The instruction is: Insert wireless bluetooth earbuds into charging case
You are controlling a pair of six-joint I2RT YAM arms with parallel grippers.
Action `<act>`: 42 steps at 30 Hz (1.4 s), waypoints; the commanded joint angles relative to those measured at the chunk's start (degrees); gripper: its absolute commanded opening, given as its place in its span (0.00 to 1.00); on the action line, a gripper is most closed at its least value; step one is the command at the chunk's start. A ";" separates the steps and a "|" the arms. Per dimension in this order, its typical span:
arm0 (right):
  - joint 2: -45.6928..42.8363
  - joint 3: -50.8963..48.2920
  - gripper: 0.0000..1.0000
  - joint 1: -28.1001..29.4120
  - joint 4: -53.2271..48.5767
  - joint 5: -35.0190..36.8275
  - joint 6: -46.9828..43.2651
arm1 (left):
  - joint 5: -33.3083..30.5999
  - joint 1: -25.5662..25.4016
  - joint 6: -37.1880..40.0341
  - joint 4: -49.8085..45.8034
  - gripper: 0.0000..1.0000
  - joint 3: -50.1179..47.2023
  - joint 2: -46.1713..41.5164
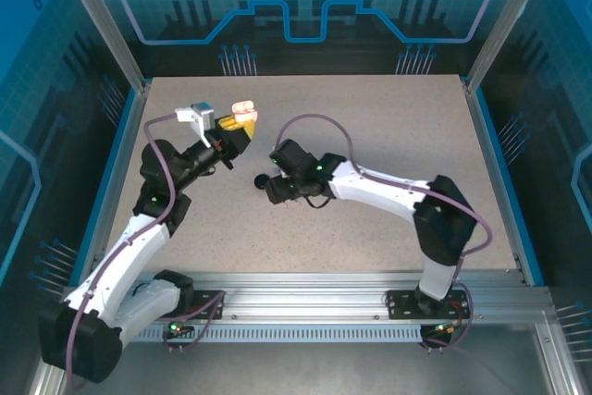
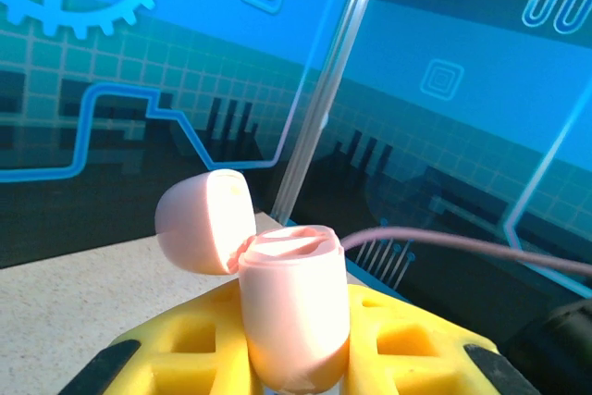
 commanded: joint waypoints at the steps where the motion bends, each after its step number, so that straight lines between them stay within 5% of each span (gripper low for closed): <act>1: 5.76 5.39 0.59 1.12 -6.71 3.40 0.32 | -4.47 -0.03 1.71 -0.03 0.00 -0.39 -1.82; 14: 17.95 15.05 0.45 1.72 -12.88 4.51 -0.79 | -6.01 -0.02 3.78 -2.70 0.00 0.16 -2.94; 42: 23.74 18.36 0.38 1.98 -14.34 4.06 -1.99 | -5.31 -0.06 3.82 -2.96 0.00 -0.23 -3.23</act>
